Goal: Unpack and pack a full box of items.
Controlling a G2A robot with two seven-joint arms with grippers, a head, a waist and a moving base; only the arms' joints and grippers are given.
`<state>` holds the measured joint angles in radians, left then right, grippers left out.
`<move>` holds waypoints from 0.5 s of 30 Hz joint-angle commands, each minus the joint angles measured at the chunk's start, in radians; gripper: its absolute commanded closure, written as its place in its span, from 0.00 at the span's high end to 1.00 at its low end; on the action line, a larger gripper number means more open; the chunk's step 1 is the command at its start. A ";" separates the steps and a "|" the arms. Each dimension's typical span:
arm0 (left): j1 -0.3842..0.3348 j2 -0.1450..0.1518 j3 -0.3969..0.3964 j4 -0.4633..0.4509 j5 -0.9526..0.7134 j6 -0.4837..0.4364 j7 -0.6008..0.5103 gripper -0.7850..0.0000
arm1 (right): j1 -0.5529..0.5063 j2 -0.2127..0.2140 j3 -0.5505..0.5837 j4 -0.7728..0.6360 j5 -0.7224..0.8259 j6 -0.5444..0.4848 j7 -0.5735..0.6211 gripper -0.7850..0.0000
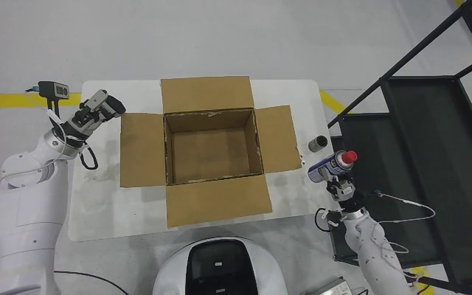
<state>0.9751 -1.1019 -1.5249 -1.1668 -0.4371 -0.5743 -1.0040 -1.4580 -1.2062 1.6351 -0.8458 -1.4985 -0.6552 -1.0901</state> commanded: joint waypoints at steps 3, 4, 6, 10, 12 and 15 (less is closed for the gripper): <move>0.000 0.000 0.000 0.000 0.000 0.000 0.000 1.00 | 0.117 -0.004 -0.037 0.208 -0.045 0.079 -0.063 0.00; 0.000 0.000 0.000 0.000 0.000 0.000 0.000 1.00 | 0.141 -0.004 -0.042 0.249 -0.045 0.089 -0.073 0.00; 0.000 0.000 0.000 0.000 0.000 0.000 0.000 1.00 | 0.180 -0.004 -0.050 0.317 -0.054 0.113 -0.091 0.00; 0.000 0.000 0.000 0.000 0.000 0.000 0.000 1.00 | 0.241 -0.006 -0.059 0.421 -0.041 0.130 -0.115 0.00; 0.000 0.000 0.000 0.000 0.000 0.000 0.000 1.00 | 0.267 -0.008 -0.063 0.458 -0.027 0.131 -0.112 0.00; 0.000 0.000 0.000 0.000 0.000 0.000 0.000 1.00 | 0.293 -0.014 -0.076 0.492 -0.018 0.128 -0.109 0.00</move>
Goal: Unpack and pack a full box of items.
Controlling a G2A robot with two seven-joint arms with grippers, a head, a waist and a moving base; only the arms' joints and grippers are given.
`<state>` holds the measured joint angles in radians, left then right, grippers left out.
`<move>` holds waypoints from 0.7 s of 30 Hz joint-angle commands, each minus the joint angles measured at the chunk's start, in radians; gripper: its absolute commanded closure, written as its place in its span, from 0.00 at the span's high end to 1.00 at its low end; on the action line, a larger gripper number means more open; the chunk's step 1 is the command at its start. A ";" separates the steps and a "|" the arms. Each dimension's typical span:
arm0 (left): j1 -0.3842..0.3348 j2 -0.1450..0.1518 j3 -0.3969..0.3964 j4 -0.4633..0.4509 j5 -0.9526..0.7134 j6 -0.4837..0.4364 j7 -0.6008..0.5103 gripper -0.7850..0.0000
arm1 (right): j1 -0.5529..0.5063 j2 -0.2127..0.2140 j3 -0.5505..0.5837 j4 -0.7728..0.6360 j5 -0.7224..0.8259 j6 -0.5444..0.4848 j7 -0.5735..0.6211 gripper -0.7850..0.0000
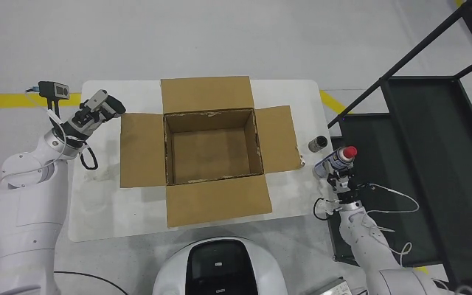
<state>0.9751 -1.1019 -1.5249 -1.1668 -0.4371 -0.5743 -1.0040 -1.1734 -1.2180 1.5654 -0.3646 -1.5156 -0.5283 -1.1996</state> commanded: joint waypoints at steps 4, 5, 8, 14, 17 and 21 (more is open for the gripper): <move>0.000 0.000 0.000 0.000 0.000 0.000 0.000 1.00 | 0.030 -0.009 -0.028 0.038 -0.007 0.012 0.009 0.00; 0.000 0.000 0.000 0.000 0.000 0.000 0.000 1.00 | 0.033 -0.010 -0.034 0.044 -0.007 0.015 0.010 0.00; 0.000 0.000 0.000 0.000 0.000 0.000 0.000 1.00 | 0.037 -0.014 -0.050 0.055 -0.017 0.027 0.003 0.18; 0.000 0.000 0.000 0.000 0.000 0.000 0.000 1.00 | 0.022 -0.018 -0.079 0.069 -0.032 0.022 -0.030 1.00; 0.000 0.000 0.000 0.000 0.000 0.000 0.000 1.00 | -0.003 -0.013 -0.083 0.063 -0.031 0.017 -0.082 1.00; 0.000 0.000 0.000 0.000 0.000 0.000 0.000 1.00 | -0.051 -0.002 -0.093 0.017 -0.051 0.046 -0.138 1.00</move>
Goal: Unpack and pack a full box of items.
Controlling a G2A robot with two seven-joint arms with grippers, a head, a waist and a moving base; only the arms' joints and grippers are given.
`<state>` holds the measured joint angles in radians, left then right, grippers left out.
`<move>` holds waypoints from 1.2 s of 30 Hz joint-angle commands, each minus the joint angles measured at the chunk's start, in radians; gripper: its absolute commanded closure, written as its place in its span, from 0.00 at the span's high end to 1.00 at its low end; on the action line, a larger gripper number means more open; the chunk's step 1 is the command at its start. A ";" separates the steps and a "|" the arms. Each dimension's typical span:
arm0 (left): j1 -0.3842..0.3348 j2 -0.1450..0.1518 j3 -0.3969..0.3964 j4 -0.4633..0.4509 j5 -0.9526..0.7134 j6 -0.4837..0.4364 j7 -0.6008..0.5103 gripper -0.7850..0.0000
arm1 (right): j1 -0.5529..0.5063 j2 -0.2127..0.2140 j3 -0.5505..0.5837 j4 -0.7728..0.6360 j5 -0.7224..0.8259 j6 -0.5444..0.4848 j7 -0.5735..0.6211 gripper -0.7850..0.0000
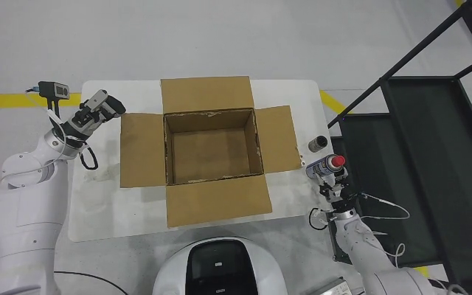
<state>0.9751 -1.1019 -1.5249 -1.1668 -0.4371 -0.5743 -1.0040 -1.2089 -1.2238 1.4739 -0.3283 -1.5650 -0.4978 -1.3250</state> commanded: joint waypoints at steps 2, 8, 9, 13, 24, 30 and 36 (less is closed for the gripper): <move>0.000 0.000 0.000 0.000 0.000 0.000 0.000 1.00 | -0.051 0.014 0.002 -0.064 -0.003 0.052 -0.049 1.00; 0.000 0.000 0.000 0.000 0.000 0.000 0.000 1.00 | -0.192 0.057 0.052 -0.272 0.010 0.102 -0.099 1.00; 0.000 0.000 0.000 0.000 0.000 0.000 0.000 1.00 | -0.219 0.069 0.068 -0.322 -0.019 0.125 -0.096 1.00; 0.000 0.000 0.000 0.000 0.000 0.000 0.000 1.00 | -0.371 0.106 0.160 -0.624 -0.074 0.188 -0.011 1.00; 0.000 0.000 0.000 0.000 0.000 0.000 0.000 1.00 | -0.656 0.117 0.283 -1.267 0.072 0.112 0.446 1.00; 0.000 0.000 0.000 0.000 0.000 0.000 0.000 1.00 | -0.656 0.117 0.283 -1.267 0.072 0.112 0.446 1.00; 0.000 0.000 0.000 0.000 0.000 0.000 0.000 1.00 | -0.656 0.117 0.283 -1.267 0.072 0.112 0.446 1.00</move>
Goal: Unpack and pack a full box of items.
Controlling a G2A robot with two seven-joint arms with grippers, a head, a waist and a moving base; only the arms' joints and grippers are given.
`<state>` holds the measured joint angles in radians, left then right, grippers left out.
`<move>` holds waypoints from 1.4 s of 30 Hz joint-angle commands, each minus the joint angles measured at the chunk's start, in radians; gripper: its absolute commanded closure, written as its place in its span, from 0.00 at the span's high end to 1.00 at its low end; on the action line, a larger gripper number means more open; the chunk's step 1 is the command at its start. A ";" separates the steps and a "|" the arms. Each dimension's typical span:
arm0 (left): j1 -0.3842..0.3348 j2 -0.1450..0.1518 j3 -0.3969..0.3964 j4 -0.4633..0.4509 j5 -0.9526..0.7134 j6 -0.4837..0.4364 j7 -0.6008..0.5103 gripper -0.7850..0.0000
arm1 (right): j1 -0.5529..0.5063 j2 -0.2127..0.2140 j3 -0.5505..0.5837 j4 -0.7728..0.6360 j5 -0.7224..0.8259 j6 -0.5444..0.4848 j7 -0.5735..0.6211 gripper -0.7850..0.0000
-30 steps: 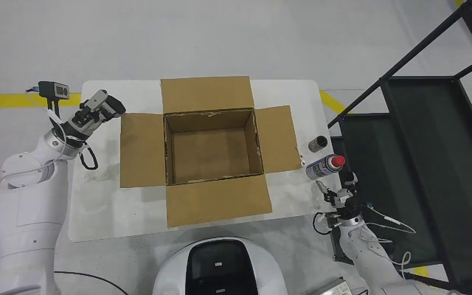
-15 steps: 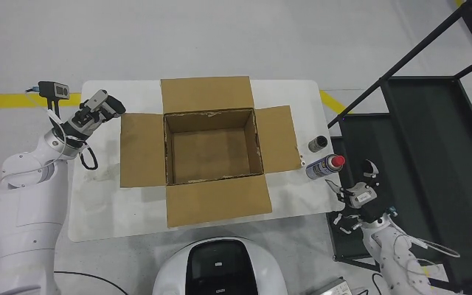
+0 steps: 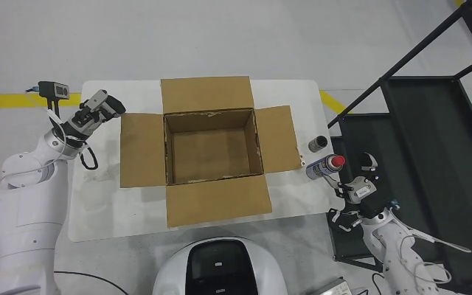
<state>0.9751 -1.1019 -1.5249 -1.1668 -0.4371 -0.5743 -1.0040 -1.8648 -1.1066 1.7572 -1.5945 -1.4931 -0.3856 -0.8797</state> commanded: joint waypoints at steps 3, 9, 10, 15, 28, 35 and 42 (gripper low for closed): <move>0.000 0.000 0.000 0.000 0.000 0.000 0.000 1.00 | 0.000 0.000 0.000 0.000 0.000 0.000 0.000 1.00; 0.000 0.000 0.000 0.000 0.000 0.000 0.000 1.00 | -0.001 0.001 0.019 -0.008 0.014 0.000 0.066 1.00; 0.000 0.000 0.000 0.000 0.000 0.000 0.000 1.00 | 0.004 0.002 0.024 -0.020 0.011 -0.006 0.082 1.00; 0.000 0.000 0.000 0.000 0.000 0.000 0.000 1.00 | 0.039 0.003 0.040 -0.026 0.022 0.016 0.141 1.00; 0.000 0.000 0.000 0.000 0.000 0.000 0.000 1.00 | 0.116 0.005 -0.021 0.194 -0.058 -0.017 0.141 1.00; 0.000 0.000 0.000 0.000 0.000 0.000 0.000 1.00 | 0.193 0.003 -0.060 0.316 -0.059 -0.030 0.150 1.00; 0.000 0.000 0.000 0.000 0.000 0.000 0.000 1.00 | 0.262 0.001 -0.101 0.438 -0.086 -0.034 0.175 1.00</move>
<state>0.9751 -1.1019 -1.5249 -1.1668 -0.4371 -0.5743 -1.0040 -1.6174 -1.1045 1.6642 -1.1794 -1.5747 -0.4222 -0.7080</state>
